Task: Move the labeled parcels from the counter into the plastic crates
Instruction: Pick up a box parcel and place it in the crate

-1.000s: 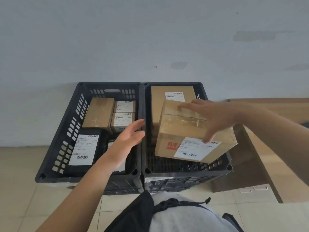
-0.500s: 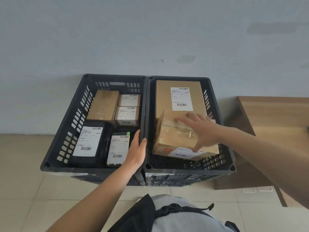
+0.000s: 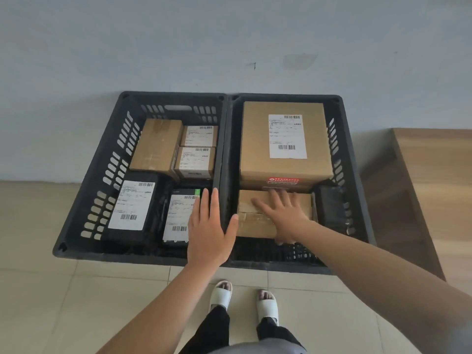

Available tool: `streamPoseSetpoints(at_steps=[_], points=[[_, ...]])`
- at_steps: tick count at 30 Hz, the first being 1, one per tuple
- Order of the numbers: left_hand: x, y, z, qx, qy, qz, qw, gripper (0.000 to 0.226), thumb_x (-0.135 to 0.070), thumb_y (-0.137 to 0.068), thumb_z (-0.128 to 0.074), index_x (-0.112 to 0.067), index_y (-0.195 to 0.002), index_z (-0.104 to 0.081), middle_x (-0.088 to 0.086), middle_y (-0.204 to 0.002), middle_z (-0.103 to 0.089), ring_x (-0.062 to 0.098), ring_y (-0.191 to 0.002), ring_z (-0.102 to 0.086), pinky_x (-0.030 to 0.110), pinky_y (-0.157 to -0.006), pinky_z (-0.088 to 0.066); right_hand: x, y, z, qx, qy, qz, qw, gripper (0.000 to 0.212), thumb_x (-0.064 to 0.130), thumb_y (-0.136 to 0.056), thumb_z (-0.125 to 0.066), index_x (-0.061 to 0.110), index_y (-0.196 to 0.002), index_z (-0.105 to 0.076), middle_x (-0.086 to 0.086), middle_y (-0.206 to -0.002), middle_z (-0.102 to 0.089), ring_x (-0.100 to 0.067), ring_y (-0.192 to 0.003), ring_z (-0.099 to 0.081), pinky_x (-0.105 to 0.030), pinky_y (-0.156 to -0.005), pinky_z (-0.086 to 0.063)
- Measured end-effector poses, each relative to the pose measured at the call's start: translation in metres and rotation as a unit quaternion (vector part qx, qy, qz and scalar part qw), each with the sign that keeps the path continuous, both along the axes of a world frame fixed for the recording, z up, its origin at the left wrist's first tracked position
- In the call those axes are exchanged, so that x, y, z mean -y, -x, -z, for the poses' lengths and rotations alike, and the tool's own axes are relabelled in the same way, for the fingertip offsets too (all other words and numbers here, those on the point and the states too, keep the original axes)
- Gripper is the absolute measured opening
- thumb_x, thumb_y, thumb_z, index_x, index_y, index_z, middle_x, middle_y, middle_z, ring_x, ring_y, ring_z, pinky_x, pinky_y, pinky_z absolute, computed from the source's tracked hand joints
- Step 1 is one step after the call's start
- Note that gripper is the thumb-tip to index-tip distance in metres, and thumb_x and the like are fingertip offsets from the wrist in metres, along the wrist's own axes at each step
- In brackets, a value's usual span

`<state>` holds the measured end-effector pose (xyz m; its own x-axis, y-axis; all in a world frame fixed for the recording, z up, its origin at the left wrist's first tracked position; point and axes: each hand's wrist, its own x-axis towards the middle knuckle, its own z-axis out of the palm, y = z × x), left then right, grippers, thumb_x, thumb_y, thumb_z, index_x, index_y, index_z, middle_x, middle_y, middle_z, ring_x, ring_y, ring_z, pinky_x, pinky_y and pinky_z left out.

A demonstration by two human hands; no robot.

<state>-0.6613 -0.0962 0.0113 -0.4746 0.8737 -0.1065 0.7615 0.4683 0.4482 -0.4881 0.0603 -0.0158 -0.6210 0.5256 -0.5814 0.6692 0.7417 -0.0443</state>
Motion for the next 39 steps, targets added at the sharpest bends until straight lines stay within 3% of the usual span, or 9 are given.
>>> streamPoseSetpoints(at_steps=[2, 6, 14, 25, 31, 33, 35, 37, 39], points=[[0.001, -0.002, -0.001, -0.03, 0.002, 0.029, 0.999, 0.079, -0.07, -0.101, -0.024, -0.035, -0.165, 0.004, -0.004, -0.175, 0.006, 0.02, -0.161, 0.008, 0.039, -0.125, 0.0, -0.009, 0.005, 0.007, 0.001, 0.011, 0.013, 1.0, 0.144, 0.039, -0.073, -0.091, 0.046, -0.157, 0.026, -0.017, -0.17, 0.023, -0.049, -0.154, 0.021, -0.073, -0.122, 0.004], [0.001, -0.002, -0.001, -0.023, 0.018, 0.037, 0.999, 0.076, -0.07, -0.1, -0.029, -0.036, -0.165, -0.008, -0.004, -0.175, 0.002, 0.02, -0.161, 0.006, 0.039, -0.122, -0.003, -0.013, 0.003, 0.013, -0.016, 0.024, 0.023, 0.999, 0.14, 0.034, -0.075, -0.09, 0.046, -0.158, 0.023, -0.013, -0.17, 0.026, -0.047, -0.154, 0.024, -0.072, -0.122, 0.005], [-0.002, -0.003, -0.003, -0.025, 0.03, 0.031, 0.999, 0.077, -0.071, -0.098, -0.029, -0.034, -0.165, -0.017, -0.004, -0.175, -0.001, 0.022, -0.161, 0.001, 0.04, -0.122, -0.006, 0.001, 0.004, 0.015, -0.041, 0.023, 0.065, 0.997, 0.121, -0.006, -0.085, -0.065, 0.046, -0.162, 0.012, -0.002, -0.173, 0.02, -0.04, -0.156, 0.024, -0.077, -0.119, 0.002], [-0.001, 0.001, 0.005, 0.004, 0.018, 0.032, 0.999, 0.074, -0.07, -0.099, -0.033, -0.039, -0.163, -0.015, -0.008, -0.175, 0.001, 0.024, -0.161, -0.001, 0.041, -0.119, -0.01, 0.002, 0.004, 0.006, -0.026, 0.023, 0.067, 0.997, 0.122, 0.003, -0.087, -0.074, 0.047, -0.161, 0.012, 0.001, -0.173, 0.02, -0.037, -0.157, 0.022, -0.073, -0.12, 0.001], [0.003, 0.009, -0.003, 0.088, -0.026, 0.032, 0.995, 0.068, -0.06, -0.102, -0.046, -0.042, -0.162, -0.021, -0.01, -0.174, -0.002, 0.021, -0.161, 0.003, 0.038, -0.12, 0.003, 0.029, -0.004, -0.028, -0.08, 0.003, 0.14, 0.987, 0.104, 0.013, -0.093, -0.073, 0.044, -0.164, -0.002, 0.002, -0.175, 0.006, -0.028, -0.161, 0.009, -0.067, -0.123, -0.003], [0.009, 0.009, -0.015, 0.118, -0.052, 0.044, 0.991, 0.066, -0.054, -0.102, -0.051, -0.039, -0.161, -0.027, -0.01, -0.174, -0.006, 0.019, -0.16, 0.003, 0.036, -0.121, 0.003, 0.043, -0.015, -0.051, -0.155, 0.009, 0.223, 0.962, 0.091, 0.018, -0.096, -0.069, 0.042, -0.163, -0.013, 0.005, -0.175, -0.007, -0.023, -0.161, -0.002, -0.064, -0.125, -0.009], [0.014, 0.004, -0.03, 0.142, -0.073, 0.061, 0.985, 0.062, -0.046, -0.101, -0.058, -0.034, -0.158, -0.037, -0.009, -0.172, -0.016, 0.018, -0.16, -0.002, 0.037, -0.123, -0.001, 0.063, -0.032, -0.074, -0.263, 0.023, 0.328, 0.907, 0.074, 0.022, -0.096, -0.066, 0.039, -0.159, -0.031, 0.009, -0.167, -0.031, -0.021, -0.152, -0.033, -0.052, -0.122, -0.033], [0.019, -0.007, -0.047, 0.186, -0.091, 0.079, 0.975, 0.056, -0.036, -0.101, -0.062, -0.029, -0.154, -0.046, -0.009, -0.168, -0.029, 0.016, -0.158, -0.013, 0.04, -0.127, -0.009, 0.091, -0.05, -0.093, -0.37, 0.042, 0.443, 0.816, 0.054, 0.025, -0.097, -0.067, 0.04, -0.146, -0.051, 0.021, -0.141, -0.056, -0.007, -0.118, -0.063, -0.021, -0.089, -0.055], [0.023, -0.022, -0.063, 0.26, -0.103, 0.096, 0.955, 0.046, -0.027, -0.101, -0.063, -0.03, -0.146, -0.054, -0.014, -0.156, -0.043, 0.008, -0.15, -0.029, 0.037, -0.126, -0.022, 0.122, -0.065, -0.11, -0.45, 0.059, 0.541, 0.708, 0.032, 0.022, -0.097, -0.07, 0.042, -0.122, -0.067, 0.028, -0.112, -0.069, -0.006, -0.106, -0.067, -0.014, -0.074, -0.049]])
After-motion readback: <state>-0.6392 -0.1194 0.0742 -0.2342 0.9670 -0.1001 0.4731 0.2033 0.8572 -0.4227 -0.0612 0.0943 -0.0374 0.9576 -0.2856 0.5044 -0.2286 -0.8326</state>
